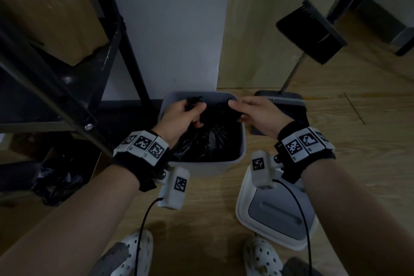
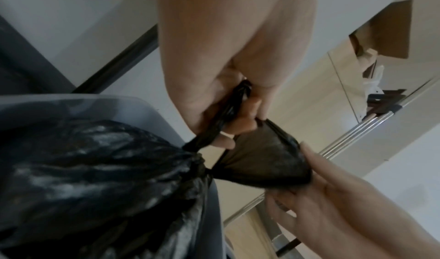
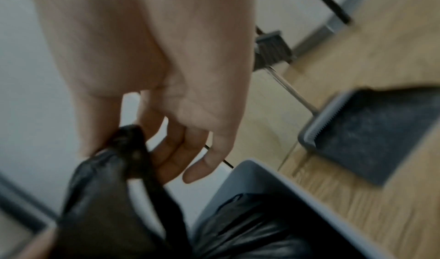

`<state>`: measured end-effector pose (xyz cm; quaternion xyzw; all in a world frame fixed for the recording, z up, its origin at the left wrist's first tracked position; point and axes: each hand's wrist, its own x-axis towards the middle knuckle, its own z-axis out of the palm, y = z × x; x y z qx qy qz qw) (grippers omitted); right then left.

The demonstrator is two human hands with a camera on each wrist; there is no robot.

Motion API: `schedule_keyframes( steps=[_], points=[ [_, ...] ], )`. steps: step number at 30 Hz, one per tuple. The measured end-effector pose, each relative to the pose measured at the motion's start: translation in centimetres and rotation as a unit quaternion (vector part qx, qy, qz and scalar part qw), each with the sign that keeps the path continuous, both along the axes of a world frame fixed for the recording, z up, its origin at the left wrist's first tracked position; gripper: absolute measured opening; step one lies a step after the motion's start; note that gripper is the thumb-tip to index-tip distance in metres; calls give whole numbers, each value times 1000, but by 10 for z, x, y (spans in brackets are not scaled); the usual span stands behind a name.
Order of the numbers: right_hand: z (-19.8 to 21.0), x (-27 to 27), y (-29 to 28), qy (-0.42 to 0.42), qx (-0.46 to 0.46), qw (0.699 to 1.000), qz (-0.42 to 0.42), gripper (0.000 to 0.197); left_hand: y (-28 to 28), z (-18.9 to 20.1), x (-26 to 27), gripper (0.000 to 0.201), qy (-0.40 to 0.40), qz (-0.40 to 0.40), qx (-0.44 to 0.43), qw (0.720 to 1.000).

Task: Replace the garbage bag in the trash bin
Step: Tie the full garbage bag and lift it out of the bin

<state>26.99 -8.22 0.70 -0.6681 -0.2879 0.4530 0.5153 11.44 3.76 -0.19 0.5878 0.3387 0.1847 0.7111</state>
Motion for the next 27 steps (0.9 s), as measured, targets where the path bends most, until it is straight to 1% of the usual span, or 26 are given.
schedule_keyframes(
  steps=[1, 2, 4, 6, 7, 9, 11, 12, 13, 14, 16, 18, 19, 20, 21, 22, 23, 24, 25, 27],
  points=[
    [1, 1, 1, 27, 15, 999, -23, 20, 0, 1, 1, 19, 0, 11, 3, 1000],
    [1, 3, 2, 35, 24, 998, -41, 23, 1, 2, 2, 17, 1, 27, 5, 1000],
    [1, 5, 3, 9, 23, 998, -57, 26, 3, 3, 5, 13, 5, 49, 2, 999],
    [-1, 4, 3, -17, 15, 998, -63, 24, 4, 3, 7, 15, 13, 43, 8, 999],
    [0, 2, 3, -17, 17, 998, -65, 22, 2, 3, 7, 17, 15, 31, 12, 999],
    [2, -1, 3, 0, 38, 997, -73, 25, -1, 4, 5, 21, 15, -6, 24, 1000],
    [6, -2, 3, 32, 62, 995, -76, 27, -4, 5, 3, 15, 37, -65, 67, 995],
    [9, -4, 2, 46, 66, 994, -68, 27, -5, 6, 1, 7, 54, -87, 89, 991],
    [11, -5, 1, 57, 64, 995, -51, 26, -4, 5, 0, 6, 68, -95, 108, 987],
    [12, -5, 0, 52, 53, 997, -28, 24, -4, 5, -1, 8, 73, -89, 110, 987],
    [12, -5, -4, -4, 4, 1000, 22, 18, -1, 4, -4, 4, 73, -56, 84, 992],
    [7, -2, -9, -43, -50, 997, 36, 14, 5, 6, -8, 13, 74, -15, 65, 995],
    [3, 1, -11, -35, -61, 997, 19, 13, 9, 6, -10, 15, 79, 0, 65, 995],
    [-2, 5, -13, -4, -59, 998, -16, 13, 13, 8, -13, 17, 84, 15, 62, 994],
    [-8, 8, -14, 52, -43, 996, -64, 15, 18, 7, -15, 21, 84, 28, 53, 995],
    [-14, 12, -15, 113, -18, 986, -120, 21, 22, 6, -16, 27, 79, 45, 27, 996],
    [-21, 16, -17, 167, 1, 970, -178, 31, 27, 4, -18, 31, 68, 63, -6, 996],
    [-28, 20, -18, 201, 8, 953, -228, 37, 30, 2, -21, 34, 56, 85, -45, 994],
    [-35, 24, -20, 218, 7, 940, -264, 37, 33, -1, -23, 35, 47, 107, -82, 990],
    [-50, 29, -28, 226, -9, 928, -296, 35, 37, -8, -31, 37, 53, 154, -140, 977]
  ],
)
